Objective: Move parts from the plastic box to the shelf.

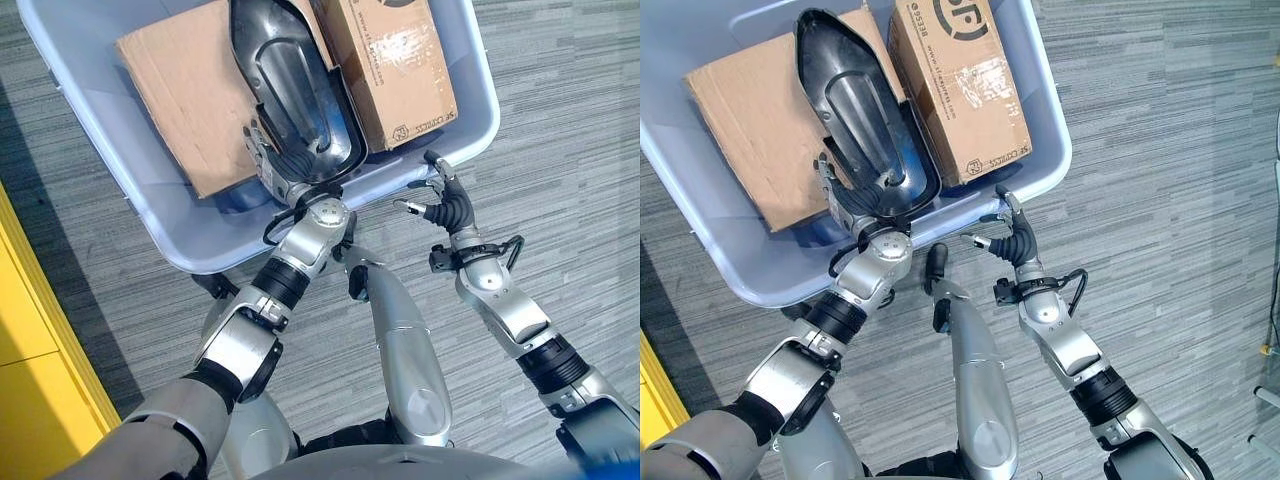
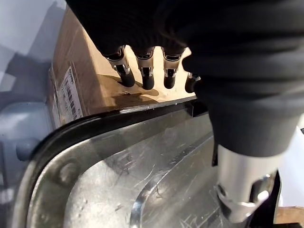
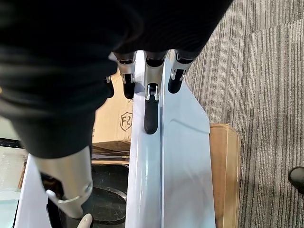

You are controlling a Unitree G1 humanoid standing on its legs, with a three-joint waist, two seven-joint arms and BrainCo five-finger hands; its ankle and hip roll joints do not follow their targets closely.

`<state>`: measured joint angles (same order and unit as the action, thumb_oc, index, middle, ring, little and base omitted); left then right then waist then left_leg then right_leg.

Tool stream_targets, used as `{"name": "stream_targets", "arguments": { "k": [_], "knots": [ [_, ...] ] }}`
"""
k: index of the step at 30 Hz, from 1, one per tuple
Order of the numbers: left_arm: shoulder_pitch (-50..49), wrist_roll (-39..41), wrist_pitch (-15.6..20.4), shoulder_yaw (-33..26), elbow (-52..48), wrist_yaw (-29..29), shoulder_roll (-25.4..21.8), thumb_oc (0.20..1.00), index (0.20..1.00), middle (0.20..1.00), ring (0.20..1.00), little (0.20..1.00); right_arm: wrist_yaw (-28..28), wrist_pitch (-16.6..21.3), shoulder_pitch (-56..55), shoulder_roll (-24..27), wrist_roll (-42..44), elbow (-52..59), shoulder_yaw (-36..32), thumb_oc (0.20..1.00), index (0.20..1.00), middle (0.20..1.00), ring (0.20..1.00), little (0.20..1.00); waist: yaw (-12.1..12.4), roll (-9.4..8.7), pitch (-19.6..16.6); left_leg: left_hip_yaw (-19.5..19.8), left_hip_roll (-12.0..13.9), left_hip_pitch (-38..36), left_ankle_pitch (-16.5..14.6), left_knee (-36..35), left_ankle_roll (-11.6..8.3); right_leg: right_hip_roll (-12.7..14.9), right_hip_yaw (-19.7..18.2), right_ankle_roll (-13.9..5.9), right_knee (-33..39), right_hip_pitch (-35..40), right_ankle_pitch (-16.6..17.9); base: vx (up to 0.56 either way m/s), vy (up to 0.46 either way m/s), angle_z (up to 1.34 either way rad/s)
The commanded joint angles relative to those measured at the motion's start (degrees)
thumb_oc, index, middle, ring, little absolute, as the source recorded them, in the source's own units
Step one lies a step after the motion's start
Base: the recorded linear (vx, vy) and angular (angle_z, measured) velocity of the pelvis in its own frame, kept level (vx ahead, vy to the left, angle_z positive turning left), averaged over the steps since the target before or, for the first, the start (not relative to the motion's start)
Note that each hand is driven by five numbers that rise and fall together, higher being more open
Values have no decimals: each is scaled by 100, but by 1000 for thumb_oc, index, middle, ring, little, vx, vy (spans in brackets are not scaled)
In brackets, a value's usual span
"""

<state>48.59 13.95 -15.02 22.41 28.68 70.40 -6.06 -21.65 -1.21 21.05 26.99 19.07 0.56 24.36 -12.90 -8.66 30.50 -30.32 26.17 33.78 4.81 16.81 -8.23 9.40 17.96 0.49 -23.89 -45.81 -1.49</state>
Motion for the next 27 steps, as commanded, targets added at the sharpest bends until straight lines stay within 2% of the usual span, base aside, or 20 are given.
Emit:
{"name": "stream_targets", "arguments": {
  "k": [1,13,20,21,22,23,27],
  "knots": [
    [65,498,-154,26,591,-228,-15,1000,1000,1000,1000,1000,28,-24,-6,-178,380,-7,93,1000,1000,1000,1000,1000,-31,-472,-70,265,557,850,-173,1351,-584,286,471,-608,382,76,298,0,0,0],
    [395,691,-593,-28,1124,-170,-192,1000,1000,1000,1000,1000,8,-114,163,-163,520,-49,112,1000,1000,1000,1000,1000,-80,-463,-70,360,554,1074,-246,1530,-600,292,423,-587,237,-154,295,9,-14,0],
    [641,930,-573,-333,1749,32,-367,1000,1000,1000,1000,1000,3,-76,231,-177,600,-115,203,1000,1000,1000,1000,1000,-123,-496,-70,414,583,1217,-297,1633,-625,307,418,-581,188,-284,310,23,-43,-2],
    [720,893,-603,-365,1858,19,-430,677,677,677,677,677,0,-46,228,-160,643,-136,223,1000,1000,1000,1000,1000,-134,-506,-70,419,592,1239,-323,1668,-626,318,427,-583,172,-308,319,27,-40,-2],
    [741,900,-610,-381,1892,55,-448,498,498,498,498,498,-5,-53,236,-160,658,-141,223,1000,1000,1000,1000,1000,-137,-505,-70,427,587,1246,-332,1674,-625,316,423,-582,175,-315,325,18,-32,-4],
    [770,913,-611,-403,1928,118,-471,200,200,200,200,200,-8,-49,241,-161,668,-149,222,1000,1000,1000,1000,1000,-140,-506,-70,434,588,1259,-341,1681,-627,317,419,-583,170,-329,327,13,-20,-4],
    [928,1047,-533,-562,2197,277,-664,200,200,200,200,200,-38,-31,255,-134,729,-151,255,1000,1000,1000,1000,1000,-159,-494,-70,446,583,1332,-379,1725,-633,322,404,-581,125,-413,324,0,0,0]
  ]
}}
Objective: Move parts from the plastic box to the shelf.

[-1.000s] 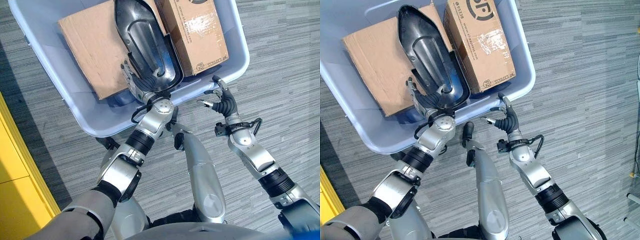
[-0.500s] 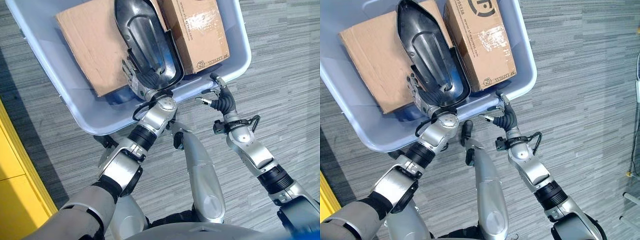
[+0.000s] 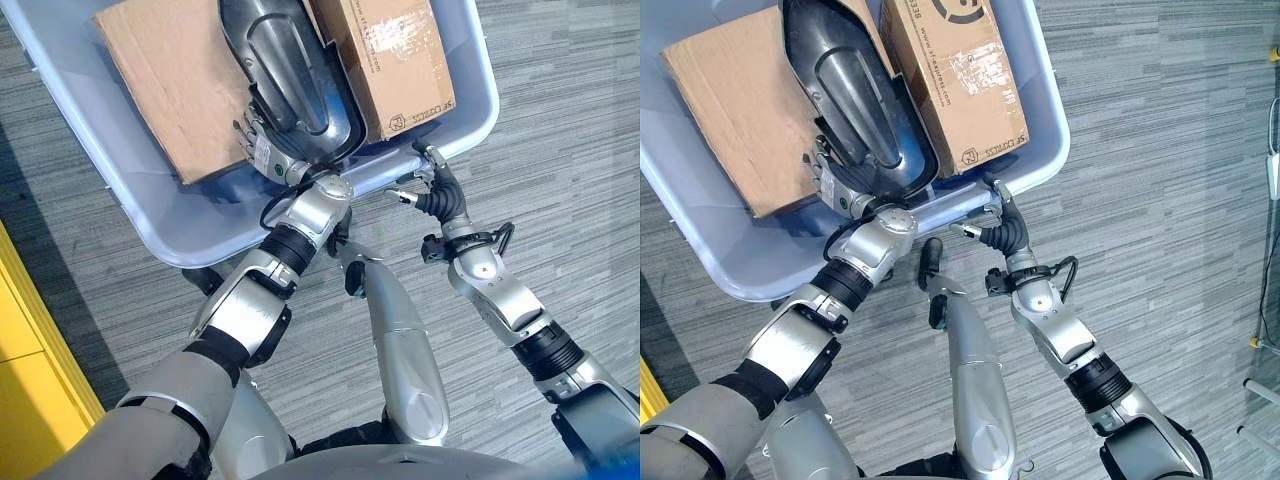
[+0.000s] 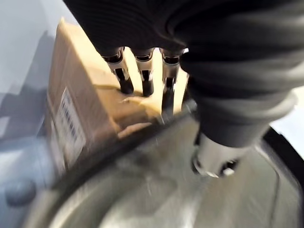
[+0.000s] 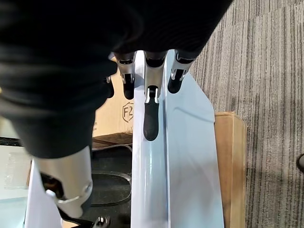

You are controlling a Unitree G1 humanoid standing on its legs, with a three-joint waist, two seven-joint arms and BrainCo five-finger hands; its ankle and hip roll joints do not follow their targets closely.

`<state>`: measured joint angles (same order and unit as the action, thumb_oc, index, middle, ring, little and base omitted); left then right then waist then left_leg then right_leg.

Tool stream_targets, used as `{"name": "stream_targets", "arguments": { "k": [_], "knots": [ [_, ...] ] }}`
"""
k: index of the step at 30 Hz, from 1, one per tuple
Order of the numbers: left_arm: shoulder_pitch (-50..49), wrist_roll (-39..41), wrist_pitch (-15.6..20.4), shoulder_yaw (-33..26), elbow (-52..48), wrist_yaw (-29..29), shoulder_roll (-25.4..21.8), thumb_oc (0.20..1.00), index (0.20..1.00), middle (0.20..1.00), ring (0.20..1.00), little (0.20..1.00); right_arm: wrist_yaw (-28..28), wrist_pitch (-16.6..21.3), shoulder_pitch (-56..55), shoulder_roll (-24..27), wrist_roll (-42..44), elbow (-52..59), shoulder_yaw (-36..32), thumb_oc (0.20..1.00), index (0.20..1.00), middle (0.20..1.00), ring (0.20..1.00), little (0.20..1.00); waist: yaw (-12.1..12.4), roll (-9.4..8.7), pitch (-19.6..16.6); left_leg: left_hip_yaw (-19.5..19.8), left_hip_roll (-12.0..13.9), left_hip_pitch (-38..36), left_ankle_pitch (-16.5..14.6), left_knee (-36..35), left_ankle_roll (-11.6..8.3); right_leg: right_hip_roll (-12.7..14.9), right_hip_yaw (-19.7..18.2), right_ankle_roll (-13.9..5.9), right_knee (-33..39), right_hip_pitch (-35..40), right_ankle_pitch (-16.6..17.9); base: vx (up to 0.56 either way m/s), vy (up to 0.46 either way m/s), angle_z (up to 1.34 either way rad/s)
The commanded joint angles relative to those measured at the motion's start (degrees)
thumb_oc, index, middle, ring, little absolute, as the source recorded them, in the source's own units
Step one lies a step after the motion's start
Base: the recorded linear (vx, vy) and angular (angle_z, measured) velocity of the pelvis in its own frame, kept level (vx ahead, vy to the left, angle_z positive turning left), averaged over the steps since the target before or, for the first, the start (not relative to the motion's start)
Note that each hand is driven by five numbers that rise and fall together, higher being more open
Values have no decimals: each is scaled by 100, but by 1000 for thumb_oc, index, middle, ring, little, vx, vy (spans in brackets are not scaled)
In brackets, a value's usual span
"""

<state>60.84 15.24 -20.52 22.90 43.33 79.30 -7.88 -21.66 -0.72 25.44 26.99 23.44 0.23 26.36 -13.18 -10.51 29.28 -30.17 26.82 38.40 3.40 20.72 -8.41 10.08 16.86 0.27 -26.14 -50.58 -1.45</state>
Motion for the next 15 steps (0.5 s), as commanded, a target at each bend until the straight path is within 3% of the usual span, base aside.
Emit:
{"name": "stream_targets", "arguments": {
  "k": [1,12,15],
  "knots": [
    [-267,895,-16,-637,788,-601,-521,200,200,200,200,200,-31,-90,-202,-124,298,-90,62,1000,1000,1000,1000,1000,-134,-306,51,431,517,869,-251,1327,-616,256,511,-560,350,62,319,0,0,0],
    [-390,947,193,-810,1022,-396,-658,200,200,200,200,200,-16,94,-308,-84,290,-99,176,1000,1000,1000,1000,1000,-79,-272,51,436,513,834,-256,1355,-613,266,529,-549,276,110,235,-3,7,1],
    [-378,1009,429,-907,1125,-535,-745,200,200,200,200,200,54,108,-308,-66,236,-94,204,1000,1000,1000,1000,1000,-47,-254,51,429,556,788,-246,1398,-613,292,544,-524,201,182,147,-21,64,6]
  ]
}}
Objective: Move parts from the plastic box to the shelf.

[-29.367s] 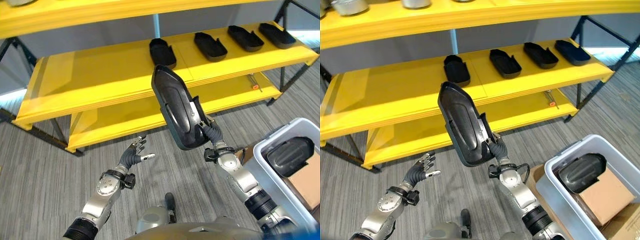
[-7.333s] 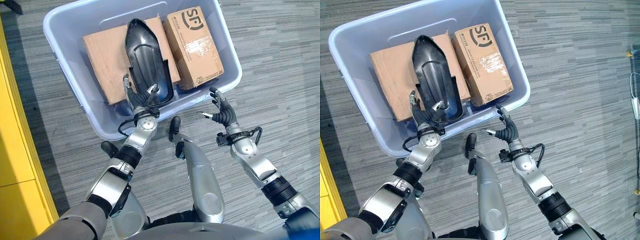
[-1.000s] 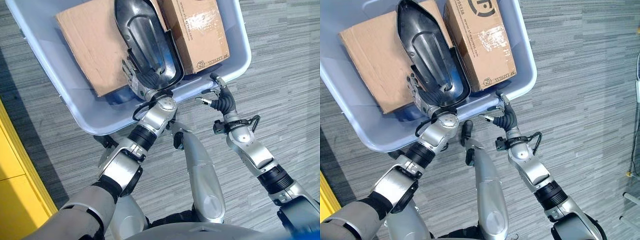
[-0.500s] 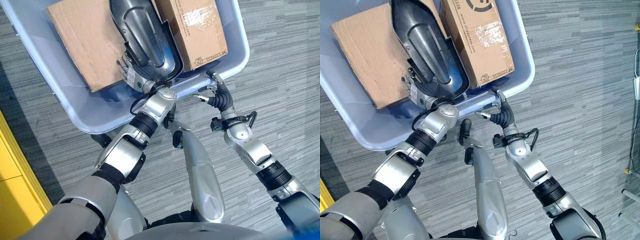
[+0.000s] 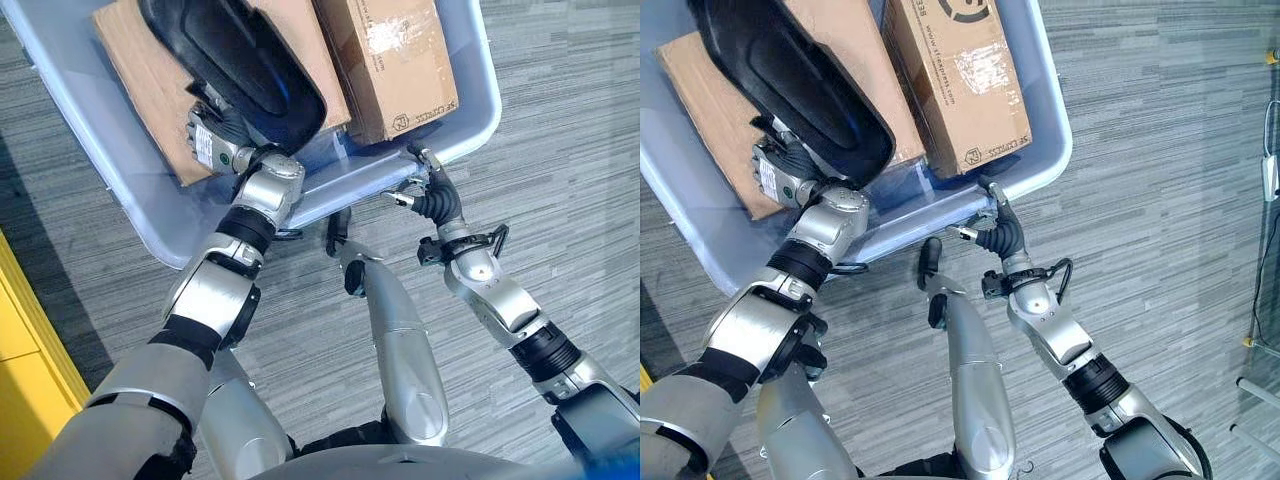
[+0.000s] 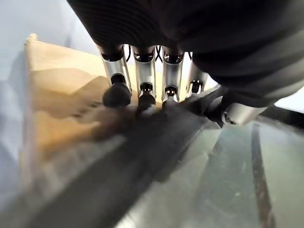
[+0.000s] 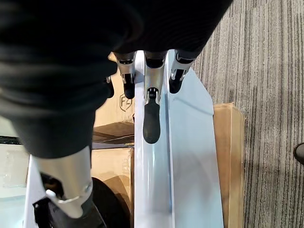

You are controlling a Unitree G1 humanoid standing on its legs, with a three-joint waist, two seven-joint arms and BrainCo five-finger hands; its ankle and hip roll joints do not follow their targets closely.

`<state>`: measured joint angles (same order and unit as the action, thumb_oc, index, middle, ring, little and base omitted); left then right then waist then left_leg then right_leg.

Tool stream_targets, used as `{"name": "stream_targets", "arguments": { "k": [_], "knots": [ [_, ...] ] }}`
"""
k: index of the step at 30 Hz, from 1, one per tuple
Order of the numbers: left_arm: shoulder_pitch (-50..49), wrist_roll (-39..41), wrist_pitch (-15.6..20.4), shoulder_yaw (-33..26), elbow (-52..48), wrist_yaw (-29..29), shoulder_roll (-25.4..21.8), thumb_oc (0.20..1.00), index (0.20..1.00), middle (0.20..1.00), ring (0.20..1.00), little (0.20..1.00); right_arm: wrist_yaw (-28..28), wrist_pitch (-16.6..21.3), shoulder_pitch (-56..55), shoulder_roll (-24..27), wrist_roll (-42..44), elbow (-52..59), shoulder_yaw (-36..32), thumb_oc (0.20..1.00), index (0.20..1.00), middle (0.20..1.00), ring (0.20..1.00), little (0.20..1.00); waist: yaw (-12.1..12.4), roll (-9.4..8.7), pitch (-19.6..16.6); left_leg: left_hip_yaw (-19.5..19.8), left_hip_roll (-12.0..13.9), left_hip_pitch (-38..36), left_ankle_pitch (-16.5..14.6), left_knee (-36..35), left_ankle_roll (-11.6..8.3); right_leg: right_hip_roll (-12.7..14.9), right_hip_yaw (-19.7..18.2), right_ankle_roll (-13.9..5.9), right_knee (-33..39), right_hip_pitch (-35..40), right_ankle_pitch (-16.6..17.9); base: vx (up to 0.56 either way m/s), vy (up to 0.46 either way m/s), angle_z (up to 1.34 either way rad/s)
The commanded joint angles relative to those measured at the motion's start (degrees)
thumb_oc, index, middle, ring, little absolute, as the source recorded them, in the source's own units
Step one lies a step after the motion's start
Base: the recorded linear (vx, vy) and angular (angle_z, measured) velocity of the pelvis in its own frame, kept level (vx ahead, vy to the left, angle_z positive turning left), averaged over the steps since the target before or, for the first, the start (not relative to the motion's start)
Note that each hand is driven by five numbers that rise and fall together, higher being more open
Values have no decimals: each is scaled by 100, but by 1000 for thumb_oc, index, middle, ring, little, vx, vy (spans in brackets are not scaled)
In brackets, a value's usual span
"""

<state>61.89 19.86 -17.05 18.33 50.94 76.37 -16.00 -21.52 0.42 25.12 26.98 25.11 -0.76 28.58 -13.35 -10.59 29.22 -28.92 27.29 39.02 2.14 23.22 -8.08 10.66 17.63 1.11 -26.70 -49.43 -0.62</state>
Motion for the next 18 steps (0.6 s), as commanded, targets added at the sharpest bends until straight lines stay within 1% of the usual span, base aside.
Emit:
{"name": "stream_targets", "arguments": {
  "k": [1,3,5,7,9,11,12,15,18],
  "knots": [
    [-470,513,114,-456,371,-277,61,200,200,200,200,200,48,-12,-272,-64,61,4,-15,1000,1000,1000,1000,1000,-27,-246,57,300,514,716,-125,1155,-644,233,469,-603,245,77,53,-8,40,3],
    [-445,377,151,-457,356,-370,42,200,200,200,200,200,70,-18,-271,-58,49,-4,-12,1000,1000,1000,1000,1000,-23,-240,57,292,521,692,-132,1168,-638,232,468,-592,212,94,26,-1,25,0],
    [-447,-106,271,-403,219,-597,-2,200,200,200,200,200,91,-2,-285,-44,23,3,4,1000,1000,1000,1000,1000,7,-229,57,277,551,608,-116,1199,-627,239,477,-574,130,170,-40,0,81,-1],
    [-451,-362,371,-339,39,-609,-59,200,200,200,200,200,147,-38,-313,-17,-19,56,-19,1000,1000,1000,1000,1000,25,-217,57,253,559,512,-96,1198,-622,226,476,-557,87,255,-97,-1,90,2],
    [-457,-645,540,-306,-136,-642,-148,200,200,200,200,200,186,-24,-332,3,-58,72,-20,1000,1000,1000,1000,1000,51,-196,57,197,580,358,-43,1183,-618,216,496,-540,55,391,-173,-9,121,7],
    [-491,-924,732,-310,-331,-624,-288,200,200,200,200,200,243,-57,-388,43,-162,147,-42,1000,1000,1000,1000,1000,78,-133,57,115,571,100,15,1139,-606,188,493,-506,-15,601,-305,-12,149,0],
    [-497,-929,740,-311,-339,-630,-300,200,200,200,200,200,246,-56,-394,47,-162,147,-41,1000,1000,1000,1000,1000,81,-131,57,108,568,78,17,1134,-605,187,490,-504,-21,616,-316,0,124,-8],
    [-558,-1150,1000,-424,-497,-805,-627,200,200,200,200,200,363,-4,-505,100,-289,148,-37,1000,1000,1000,1000,1000,134,-27,57,-47,551,-441,112,1035,-583,136,501,-443,-65,1079,-529,-7,190,-7],
    [-582,-1184,1001,-464,-521,-997,-789,200,200,200,200,200,492,21,-567,147,-360,195,-62,1000,1000,1000,1000,1000,134,22,57,-128,550,-723,169,952,-579,91,508,-406,-37,1327,-613,-15,140,-9]
  ]
}}
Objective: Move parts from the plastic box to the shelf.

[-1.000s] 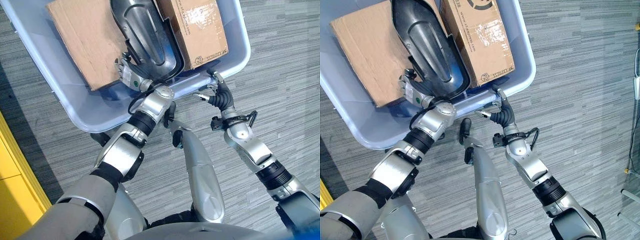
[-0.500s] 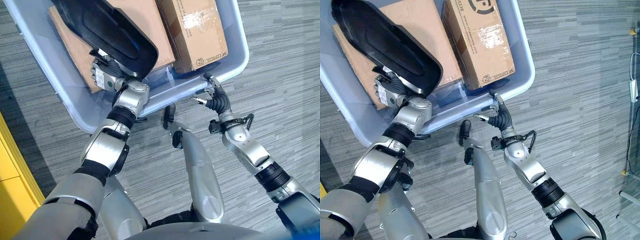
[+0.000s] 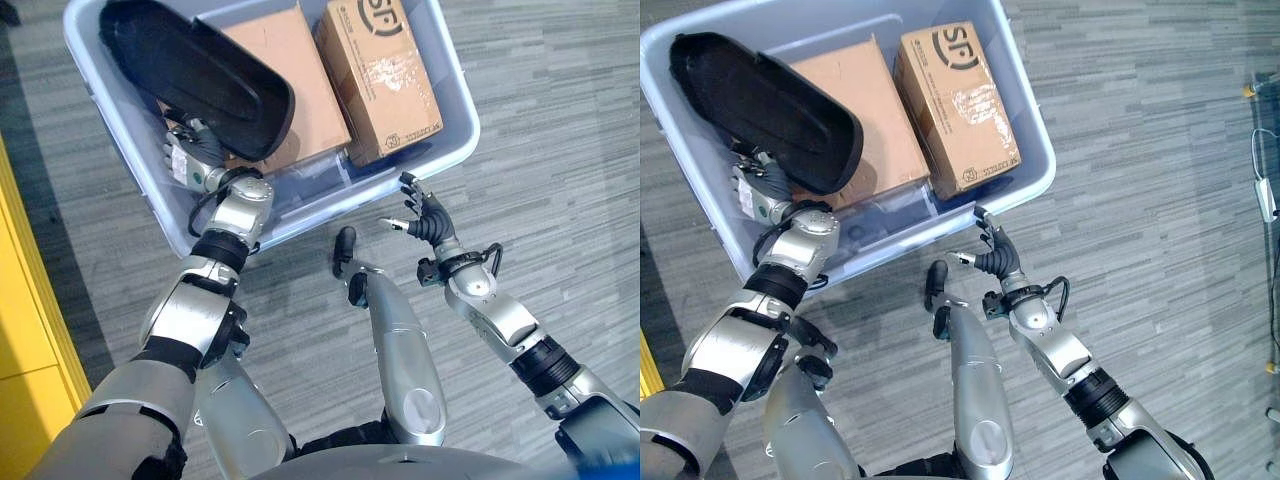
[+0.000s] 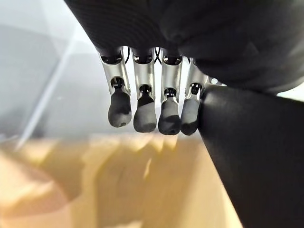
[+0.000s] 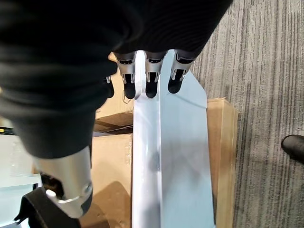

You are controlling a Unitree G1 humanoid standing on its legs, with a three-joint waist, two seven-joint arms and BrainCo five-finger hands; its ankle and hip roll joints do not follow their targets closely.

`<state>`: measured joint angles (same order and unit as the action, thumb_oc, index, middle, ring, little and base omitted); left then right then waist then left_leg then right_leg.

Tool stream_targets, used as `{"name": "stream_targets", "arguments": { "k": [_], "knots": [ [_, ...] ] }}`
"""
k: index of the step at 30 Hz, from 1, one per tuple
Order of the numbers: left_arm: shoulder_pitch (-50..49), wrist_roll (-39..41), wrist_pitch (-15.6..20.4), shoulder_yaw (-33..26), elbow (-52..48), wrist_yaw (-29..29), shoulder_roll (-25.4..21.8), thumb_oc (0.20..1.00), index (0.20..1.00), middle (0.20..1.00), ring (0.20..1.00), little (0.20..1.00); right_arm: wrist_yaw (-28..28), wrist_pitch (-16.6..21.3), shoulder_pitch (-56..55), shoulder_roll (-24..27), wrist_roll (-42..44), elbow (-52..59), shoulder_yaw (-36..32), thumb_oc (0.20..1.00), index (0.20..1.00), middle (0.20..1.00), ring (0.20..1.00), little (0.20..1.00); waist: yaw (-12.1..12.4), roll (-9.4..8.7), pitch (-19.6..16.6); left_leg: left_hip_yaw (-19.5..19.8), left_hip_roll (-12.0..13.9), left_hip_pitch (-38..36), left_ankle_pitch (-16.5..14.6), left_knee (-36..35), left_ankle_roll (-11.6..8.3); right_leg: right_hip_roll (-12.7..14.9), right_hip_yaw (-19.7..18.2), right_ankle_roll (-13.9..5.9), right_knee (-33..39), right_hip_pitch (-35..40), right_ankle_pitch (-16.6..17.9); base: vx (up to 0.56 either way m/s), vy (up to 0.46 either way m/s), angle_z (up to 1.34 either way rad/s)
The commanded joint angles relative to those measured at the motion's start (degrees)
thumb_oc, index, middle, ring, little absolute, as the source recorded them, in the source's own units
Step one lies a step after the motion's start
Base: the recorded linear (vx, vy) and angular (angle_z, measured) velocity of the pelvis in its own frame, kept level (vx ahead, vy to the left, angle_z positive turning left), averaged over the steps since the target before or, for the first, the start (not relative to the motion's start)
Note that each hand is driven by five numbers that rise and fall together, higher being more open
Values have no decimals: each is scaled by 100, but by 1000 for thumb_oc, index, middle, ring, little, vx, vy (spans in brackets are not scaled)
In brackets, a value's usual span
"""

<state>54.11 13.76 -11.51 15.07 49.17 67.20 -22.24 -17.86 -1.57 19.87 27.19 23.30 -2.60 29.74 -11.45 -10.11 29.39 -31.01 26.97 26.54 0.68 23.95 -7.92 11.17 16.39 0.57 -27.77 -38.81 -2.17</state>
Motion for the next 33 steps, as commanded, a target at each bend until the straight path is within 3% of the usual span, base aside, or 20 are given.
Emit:
{"name": "stream_targets", "arguments": {
  "k": [1,7,16,19,23,26,33],
  "knots": [
    [171,-578,445,-140,-336,-149,-196,200,200,200,200,200,160,234,-69,141,-203,385,-171,1000,1000,1000,1000,1000,-57,-9,41,52,578,439,333,851,-593,19,639,-341,86,348,-481,-8,74,1],
    [83,-862,372,-27,-281,-581,-447,200,200,200,200,200,281,321,-198,233,-285,437,-118,1000,1000,1000,1000,1000,-70,45,41,-76,562,110,377,739,-573,-87,629,-297,191,682,-580,-13,80,-4],
    [-428,-1520,928,229,-561,-1234,-525,200,200,200,200,200,313,516,-502,364,-325,586,-208,1000,1000,1000,1000,1000,-70,144,40,-219,433,-385,388,447,-526,-220,621,-288,413,1118,-606,-29,64,-2],
    [-1117,-1840,1356,358,-975,-1379,-445,200,200,200,200,200,341,707,-707,436,-545,561,-335,1000,1000,1000,1000,1000,-50,364,-18,-265,266,-840,454,159,-490,-257,582,-315,594,1507,-608,-25,186,0],
    [-1797,-1872,1549,421,-1392,-1383,-499,200,200,200,200,200,503,840,-991,560,-875,555,-406,1000,1000,1000,1000,1000,-52,607,-243,-304,89,-1207,570,-157,-460,-288,483,-317,851,1885,-626,21,224,7],
    [-2056,-1802,1652,411,-1456,-1385,-466,200,200,200,200,200,568,909,-1051,601,-977,470,-352,1000,1000,1000,1000,1000,-55,690,-376,-306,6,-1350,623,-281,-451,-327,404,-319,1040,2108,-613,39,176,-7],
    [-2506,-1636,1497,502,-1796,-1418,-426,200,200,200,200,200,836,790,-1255,604,-1134,279,-261,1000,1000,1000,1000,1000,-25,851,-817,-313,-197,-1787,642,-608,-364,-376,289,-333,1607,2924,-524,94,126,-3]
  ]
}}
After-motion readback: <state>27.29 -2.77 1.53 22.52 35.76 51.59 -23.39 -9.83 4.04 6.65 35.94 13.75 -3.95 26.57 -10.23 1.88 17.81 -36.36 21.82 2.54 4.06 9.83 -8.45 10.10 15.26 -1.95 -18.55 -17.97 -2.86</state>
